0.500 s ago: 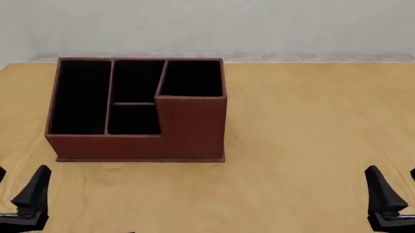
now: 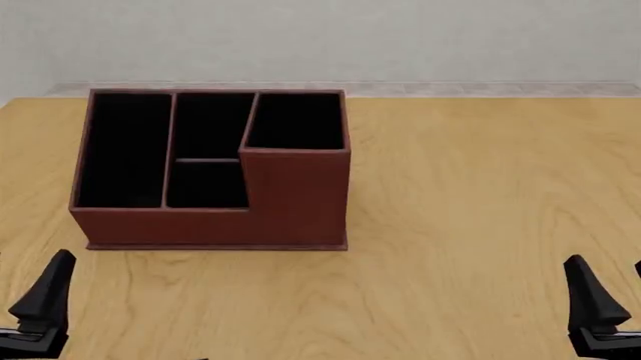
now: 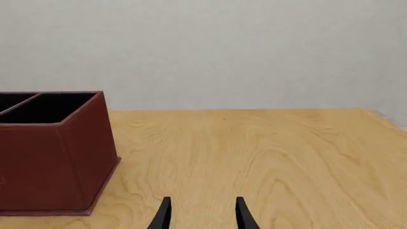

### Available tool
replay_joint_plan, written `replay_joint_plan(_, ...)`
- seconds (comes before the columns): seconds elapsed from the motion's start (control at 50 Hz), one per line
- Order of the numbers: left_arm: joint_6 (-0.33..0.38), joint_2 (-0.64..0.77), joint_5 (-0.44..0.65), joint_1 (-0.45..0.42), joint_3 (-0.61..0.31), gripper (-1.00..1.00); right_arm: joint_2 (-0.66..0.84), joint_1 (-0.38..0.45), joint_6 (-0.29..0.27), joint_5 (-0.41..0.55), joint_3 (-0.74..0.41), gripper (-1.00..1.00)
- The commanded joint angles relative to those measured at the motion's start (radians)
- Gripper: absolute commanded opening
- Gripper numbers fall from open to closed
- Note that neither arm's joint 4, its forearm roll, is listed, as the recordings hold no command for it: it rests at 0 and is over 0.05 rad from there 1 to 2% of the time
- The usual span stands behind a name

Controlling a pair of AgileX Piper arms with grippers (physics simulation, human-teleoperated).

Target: Pick up the book and place it in the left compartment of the caddy.

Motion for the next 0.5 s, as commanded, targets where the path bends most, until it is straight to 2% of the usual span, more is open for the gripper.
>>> replay_joint_plan(0.02, 0.026, 0.013, 0.045, -0.088, -0.044, 1.0, 0.001, 0.0, 0.01, -0.003, 0.002, 1.0)
replay_joint_plan(0.06, -0.007, 0.012, 0.041, -0.082, -0.044, 1.0, 0.001, -0.001, 0.013, -0.002, 0.001, 1.0)
replay_joint_plan(0.1, -0.014, 0.008, 0.079, -0.158, -0.059, 1.0, 0.001, -0.002, 0.015, -0.002, 0.001, 1.0)
replay_joint_plan(0.16, -0.04, 0.021, 0.115, -0.194, -0.088, 1.0, 0.001, -0.001, 0.017, -0.002, 0.001, 1.0)
replay_joint_plan(0.18, -0.043, 0.022, 0.146, -0.246, -0.113, 1.0, 0.003, 0.002, 0.017, -0.002, 0.0, 1.0)
replay_joint_plan(0.22, -0.049, 0.036, 0.147, -0.251, -0.12, 1.0, 0.005, 0.003, 0.016, -0.004, 0.001, 1.0)
replay_joint_plan(0.24, -0.047, 0.041, 0.149, -0.257, -0.128, 1.0, 0.007, 0.004, 0.016, -0.006, 0.001, 1.0)
replay_joint_plan(0.3, 0.023, 0.064, 0.161, -0.276, -0.153, 1.0, 0.008, 0.005, 0.017, -0.006, 0.001, 1.0)
replay_joint_plan(0.32, 0.0, 0.066, 0.188, -0.311, -0.184, 1.0, 0.008, 0.004, 0.017, -0.006, 0.001, 1.0)
replay_joint_plan(0.4, -0.018, 0.121, 0.242, -0.359, -0.274, 1.0, 0.013, 0.004, 0.018, -0.01, 0.002, 1.0)
replay_joint_plan(0.44, 0.004, 0.143, 0.258, -0.363, -0.303, 1.0, 0.016, 0.005, 0.017, -0.011, 0.002, 1.0)
replay_joint_plan(0.5, 0.017, 0.179, 0.294, -0.42, -0.355, 1.0, 0.014, 0.006, 0.015, -0.008, 0.001, 1.0)
